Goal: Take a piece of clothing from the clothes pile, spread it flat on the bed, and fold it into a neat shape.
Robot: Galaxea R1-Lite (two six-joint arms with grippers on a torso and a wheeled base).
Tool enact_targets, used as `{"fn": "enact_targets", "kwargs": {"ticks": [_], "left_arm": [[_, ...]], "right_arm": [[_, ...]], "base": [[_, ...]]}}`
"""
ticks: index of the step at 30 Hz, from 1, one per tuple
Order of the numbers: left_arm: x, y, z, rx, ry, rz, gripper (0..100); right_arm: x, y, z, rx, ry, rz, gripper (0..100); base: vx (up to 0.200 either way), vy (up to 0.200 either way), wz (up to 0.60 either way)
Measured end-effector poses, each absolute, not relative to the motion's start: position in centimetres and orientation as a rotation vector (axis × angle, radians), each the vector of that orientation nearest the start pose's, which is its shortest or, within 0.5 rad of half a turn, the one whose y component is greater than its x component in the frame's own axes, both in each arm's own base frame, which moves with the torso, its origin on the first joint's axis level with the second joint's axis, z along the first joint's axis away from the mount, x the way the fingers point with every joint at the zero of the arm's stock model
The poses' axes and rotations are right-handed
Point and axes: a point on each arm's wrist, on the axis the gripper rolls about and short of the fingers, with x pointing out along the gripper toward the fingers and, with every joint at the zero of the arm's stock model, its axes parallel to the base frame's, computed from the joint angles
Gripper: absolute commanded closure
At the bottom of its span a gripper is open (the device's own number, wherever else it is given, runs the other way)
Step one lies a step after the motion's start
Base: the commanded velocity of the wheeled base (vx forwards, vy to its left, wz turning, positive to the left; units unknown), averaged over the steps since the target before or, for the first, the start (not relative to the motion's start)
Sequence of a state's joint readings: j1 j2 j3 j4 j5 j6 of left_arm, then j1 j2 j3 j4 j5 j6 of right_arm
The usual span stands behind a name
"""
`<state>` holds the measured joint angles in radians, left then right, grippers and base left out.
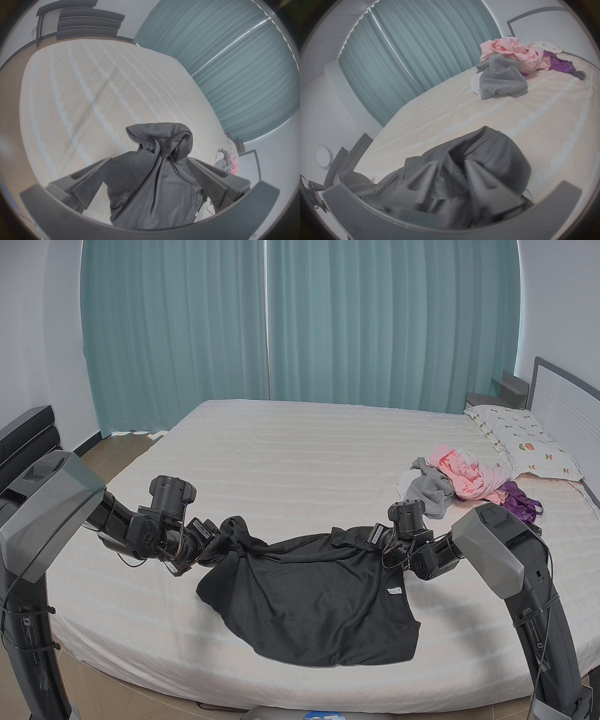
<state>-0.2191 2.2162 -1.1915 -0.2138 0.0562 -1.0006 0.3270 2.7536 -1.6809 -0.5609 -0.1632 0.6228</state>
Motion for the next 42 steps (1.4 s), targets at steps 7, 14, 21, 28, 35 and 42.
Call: {"fn": "enact_targets", "kwargs": {"ticks": [7,14,21,28,35,42], "left_arm": [[41.3,-9.0,4.6,-0.823,0.778,0.277,0],[42.8,-9.1,3.7,-0.825,0.766,0.278,0],[43.9,-9.1,1.8,-0.766,0.785,0.272,0],[44.7,-8.8,0.3,-0.724,0.777,0.303,0],[45.3,-8.4,-1.1,-0.673,0.780,0.325,0],[46.4,-8.5,-1.9,-0.676,0.765,0.323,100]], "right_arm": [[49.3,16.4,-5.2,0.509,0.493,0.003,100],[50.3,15.8,-3.1,0.557,0.402,-0.026,100],[52.4,13.7,-0.4,0.635,0.261,-0.101,100],[53.0,13.0,-1.3,0.639,0.245,-0.142,100],[52.4,13.5,-3.2,0.620,0.301,-0.144,0],[51.6,13.9,-3.4,0.622,0.330,-0.140,0]], "base": [[0.000,0.000,0.00],[0.000,0.000,0.00],[0.000,0.000,0.00],[0.000,0.000,0.00],[0.000,0.000,0.00],[0.000,0.000,0.00]]}}
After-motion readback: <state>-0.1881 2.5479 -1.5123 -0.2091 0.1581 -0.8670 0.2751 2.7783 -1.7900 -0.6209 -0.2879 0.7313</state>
